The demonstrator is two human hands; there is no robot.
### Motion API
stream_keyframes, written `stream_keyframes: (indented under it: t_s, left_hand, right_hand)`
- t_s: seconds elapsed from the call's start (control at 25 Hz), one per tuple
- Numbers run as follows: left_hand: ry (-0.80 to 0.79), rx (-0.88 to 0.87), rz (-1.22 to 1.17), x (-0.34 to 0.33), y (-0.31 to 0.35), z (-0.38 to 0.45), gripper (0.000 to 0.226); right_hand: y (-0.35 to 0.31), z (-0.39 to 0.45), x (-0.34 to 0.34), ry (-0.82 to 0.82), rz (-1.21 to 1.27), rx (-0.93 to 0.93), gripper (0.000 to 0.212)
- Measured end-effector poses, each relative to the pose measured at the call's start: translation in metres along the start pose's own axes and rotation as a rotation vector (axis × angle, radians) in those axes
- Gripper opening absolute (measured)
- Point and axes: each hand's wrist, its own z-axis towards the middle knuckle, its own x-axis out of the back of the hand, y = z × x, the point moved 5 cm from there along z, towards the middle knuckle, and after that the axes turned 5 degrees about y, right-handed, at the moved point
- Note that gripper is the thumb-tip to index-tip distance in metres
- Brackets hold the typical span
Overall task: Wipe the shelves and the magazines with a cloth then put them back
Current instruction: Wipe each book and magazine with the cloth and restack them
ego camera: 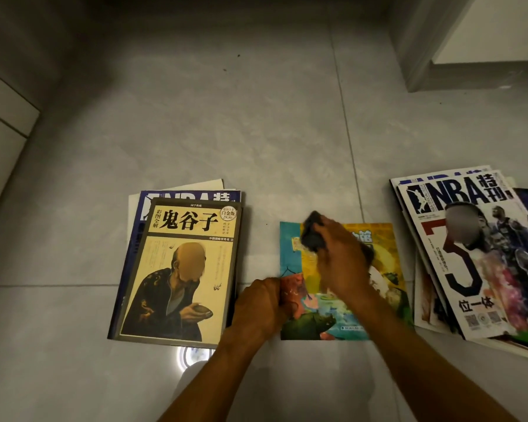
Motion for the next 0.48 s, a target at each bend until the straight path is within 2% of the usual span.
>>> stream_keyframes:
  t_s: [0.04, 0.12, 0.2, 0.24, 0.32, 0.4, 0.48]
  left_hand:
    - [-0.016, 0.004, -0.006, -0.001, 0.001, 0.0, 0.039]
    - [-0.036, -0.007, -0.015, 0.0, 0.003, 0.0, 0.033]
    - [-0.039, -0.025, -0.037, 0.002, 0.004, 0.0, 0.032]
    - [-0.039, -0.022, -0.044, 0.003, 0.004, 0.0, 0.033]
    - [-0.038, -0.013, -0.026, 0.004, 0.004, 0.002, 0.035]
    - [-0.03, -0.007, -0.022, 0.005, 0.003, 0.003, 0.034]
    - [-0.047, -0.001, -0.043, 0.003, 0.004, 0.004, 0.027]
  right_hand:
    - [-0.021, -0.005, -0.01, -0.026, 0.006, 0.023, 0.051]
    - [-0.052, -0.013, -0.028, -0.169, 0.021, 0.209, 0.057]
    - [-0.034, -0.009, -0.024, -0.254, 0.036, 0.339, 0.059]
    - [-0.011, -0.002, -0.016, -0.234, 0.05, 0.322, 0.058]
    - [0.031, 0.004, 0.005, -0.084, 0.056, 0.128, 0.053]
    - [0.025, -0.006, 0.005, 0.026, 0.015, -0.022, 0.052]
    - [-0.01, -0.027, -0.015, -0.021, -0.033, 0.081, 0.058]
